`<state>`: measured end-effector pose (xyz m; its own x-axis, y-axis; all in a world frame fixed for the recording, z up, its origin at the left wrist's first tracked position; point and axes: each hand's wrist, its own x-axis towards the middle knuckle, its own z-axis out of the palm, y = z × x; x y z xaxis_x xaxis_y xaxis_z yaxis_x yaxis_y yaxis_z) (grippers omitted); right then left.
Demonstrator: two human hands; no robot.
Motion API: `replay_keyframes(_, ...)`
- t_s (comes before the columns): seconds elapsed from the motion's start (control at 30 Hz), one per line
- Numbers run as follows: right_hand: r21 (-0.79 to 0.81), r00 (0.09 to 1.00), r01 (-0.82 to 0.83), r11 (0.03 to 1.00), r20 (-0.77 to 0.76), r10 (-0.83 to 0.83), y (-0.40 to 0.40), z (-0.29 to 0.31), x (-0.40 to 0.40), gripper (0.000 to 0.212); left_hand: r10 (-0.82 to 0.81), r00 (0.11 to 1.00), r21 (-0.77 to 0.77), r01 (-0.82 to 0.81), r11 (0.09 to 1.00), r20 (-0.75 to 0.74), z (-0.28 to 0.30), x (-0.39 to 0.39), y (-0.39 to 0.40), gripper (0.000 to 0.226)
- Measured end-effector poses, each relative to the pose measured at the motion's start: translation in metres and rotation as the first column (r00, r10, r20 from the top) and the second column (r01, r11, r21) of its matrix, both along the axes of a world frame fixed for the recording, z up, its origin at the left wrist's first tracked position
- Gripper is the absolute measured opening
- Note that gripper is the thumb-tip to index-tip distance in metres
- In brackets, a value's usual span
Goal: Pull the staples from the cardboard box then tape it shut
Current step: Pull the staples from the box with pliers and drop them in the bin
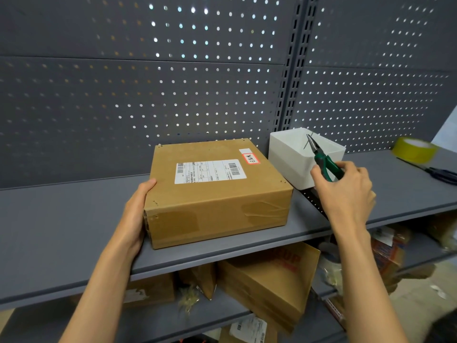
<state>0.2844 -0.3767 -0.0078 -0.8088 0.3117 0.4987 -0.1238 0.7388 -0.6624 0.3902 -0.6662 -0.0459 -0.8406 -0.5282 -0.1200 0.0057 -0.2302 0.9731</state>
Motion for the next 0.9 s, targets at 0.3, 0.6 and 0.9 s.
replay_keyframes(0.3, 0.063, 0.998, 0.039, 0.997, 0.04, -0.041, 0.004, -0.011, -0.009, 0.053, 0.009, 1.0, 0.002, -0.009, 1.0, 0.006, 0.0, -0.001, 0.0, 0.033)
replay_keyframes(0.6, 0.119, 0.998, 0.054, 0.991, 0.034, -0.058, 0.006, -0.015, -0.015, 0.055, -0.001, 1.0, 0.009, 0.001, 1.0, 0.004, -0.001, 0.0, -0.002, 0.036)
replay_keyframes(0.9, 0.064, 1.0, 0.024, 0.998, 0.007, -0.024, 0.005, -0.018, -0.011, 0.056, 0.001, 1.0, 0.008, -0.001, 1.0, 0.0, -0.001, 0.0, -0.001, 0.037)
